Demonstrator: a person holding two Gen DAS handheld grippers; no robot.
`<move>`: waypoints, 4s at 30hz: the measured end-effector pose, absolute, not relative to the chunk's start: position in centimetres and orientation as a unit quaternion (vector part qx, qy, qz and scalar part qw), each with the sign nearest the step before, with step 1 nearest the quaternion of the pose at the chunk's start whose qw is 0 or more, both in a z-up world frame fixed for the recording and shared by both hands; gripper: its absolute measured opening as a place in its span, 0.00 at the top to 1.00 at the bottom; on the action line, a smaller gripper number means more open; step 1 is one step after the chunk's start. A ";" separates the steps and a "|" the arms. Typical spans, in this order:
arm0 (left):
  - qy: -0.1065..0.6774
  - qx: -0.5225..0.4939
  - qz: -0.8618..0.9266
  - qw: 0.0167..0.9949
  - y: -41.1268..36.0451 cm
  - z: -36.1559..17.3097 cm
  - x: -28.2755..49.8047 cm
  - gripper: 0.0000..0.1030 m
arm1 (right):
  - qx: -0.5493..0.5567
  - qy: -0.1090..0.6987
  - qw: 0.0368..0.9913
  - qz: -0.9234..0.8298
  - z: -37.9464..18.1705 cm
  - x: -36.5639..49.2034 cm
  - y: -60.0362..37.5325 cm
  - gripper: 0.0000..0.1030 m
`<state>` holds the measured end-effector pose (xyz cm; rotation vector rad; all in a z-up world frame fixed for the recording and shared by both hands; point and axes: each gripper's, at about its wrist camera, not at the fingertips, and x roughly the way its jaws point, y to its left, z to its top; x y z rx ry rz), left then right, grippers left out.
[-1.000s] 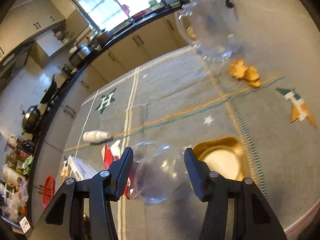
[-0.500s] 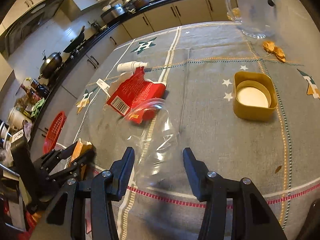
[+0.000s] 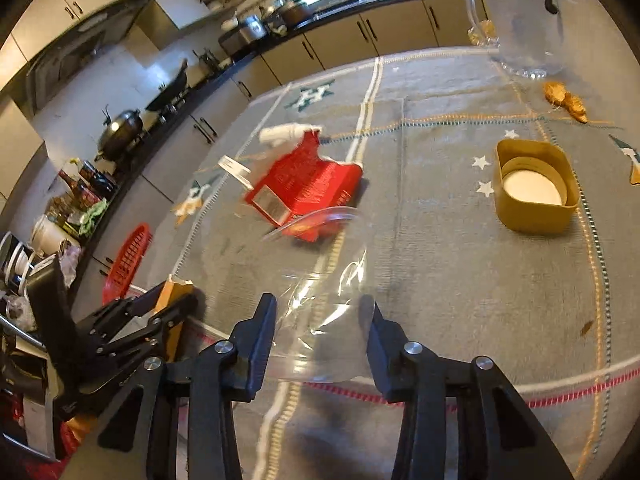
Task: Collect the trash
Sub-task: 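Lift the orange box with the left tool while the right tool lifts the plastic container, then carry the orange box and plastic container with both tools over the red wastebasket, then open both tools to drop the orange box and container into the basket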
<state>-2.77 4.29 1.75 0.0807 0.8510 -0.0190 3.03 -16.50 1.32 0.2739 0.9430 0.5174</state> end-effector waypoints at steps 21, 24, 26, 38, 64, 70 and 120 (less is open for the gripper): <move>0.381 0.034 0.013 0.924 6.3 3.5 -5.2 0.59 | 0.103 0.421 0.859 0.272 3.3 -0.1 -10.9 0.56; 0.376 0.027 0.015 0.926 7.0 4.0 -5.5 0.59 | 0.100 0.420 0.860 0.274 3.5 -0.3 -10.3 0.56; 0.372 0.024 0.018 0.928 7.5 4.3 -5.7 0.59 | 0.098 0.419 0.860 0.275 3.7 -0.4 -9.9 0.56; 0.354 -0.008 0.031 0.935 12.0 5.6 -7.1 0.58 | 0.088 0.422 0.857 0.282 4.1 -0.6 -7.8 0.56; 0.327 -0.068 0.144 0.932 25.0 7.7 -8.9 0.58 | 0.032 0.421 0.828 0.369 7.3 1.1 5.7 0.55; 0.331 -0.074 0.170 0.925 28.9 8.0 -8.2 0.58 | 0.017 0.422 0.815 0.398 8.4 2.6 11.6 0.55; 0.366 -0.121 0.204 0.900 36.4 2.9 -5.8 0.48 | 0.034 0.482 0.774 0.410 3.1 8.0 23.7 0.49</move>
